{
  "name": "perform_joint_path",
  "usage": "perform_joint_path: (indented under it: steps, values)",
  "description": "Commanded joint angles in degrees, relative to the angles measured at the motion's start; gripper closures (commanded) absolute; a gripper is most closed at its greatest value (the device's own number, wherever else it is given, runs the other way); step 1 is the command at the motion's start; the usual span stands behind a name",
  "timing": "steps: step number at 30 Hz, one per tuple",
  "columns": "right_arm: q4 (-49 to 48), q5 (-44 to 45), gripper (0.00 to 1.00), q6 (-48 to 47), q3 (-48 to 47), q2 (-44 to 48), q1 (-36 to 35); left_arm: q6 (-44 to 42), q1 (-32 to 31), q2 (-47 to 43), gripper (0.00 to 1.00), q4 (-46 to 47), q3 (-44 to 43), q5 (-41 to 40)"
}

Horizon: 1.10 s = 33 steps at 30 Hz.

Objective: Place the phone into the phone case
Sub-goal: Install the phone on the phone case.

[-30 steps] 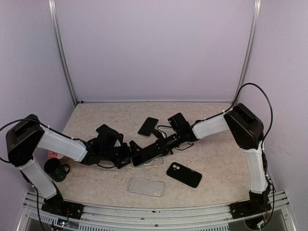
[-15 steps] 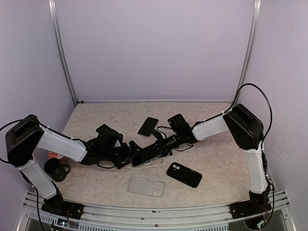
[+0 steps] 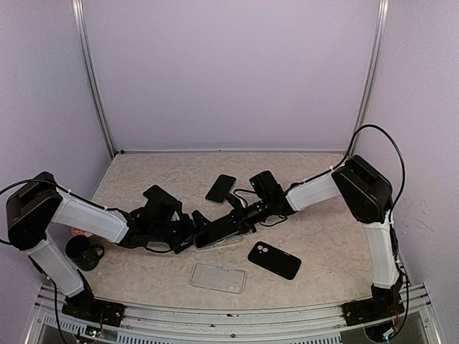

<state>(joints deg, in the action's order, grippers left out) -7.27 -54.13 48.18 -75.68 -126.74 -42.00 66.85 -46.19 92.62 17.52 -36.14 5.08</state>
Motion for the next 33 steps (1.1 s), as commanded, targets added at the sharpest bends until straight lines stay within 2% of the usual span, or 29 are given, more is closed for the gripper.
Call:
perform_joint_path:
  steps: [1,15,33]
  values:
    - [6.9,4.9,1.00,-1.2,1.3,-3.6,-1.6,0.0,-0.6,-1.3,0.01,0.3,-0.2,-1.1]
    - [10.2,1.9,1.00,1.2,2.1,-6.2,-0.5,-0.6,-0.7,-2.9,0.01,-2.3,-0.9,-4.1]
    - [9.6,0.2,1.00,1.9,0.6,-11.0,-0.4,-2.6,-0.7,2.8,0.01,-3.4,-3.9,-2.5]
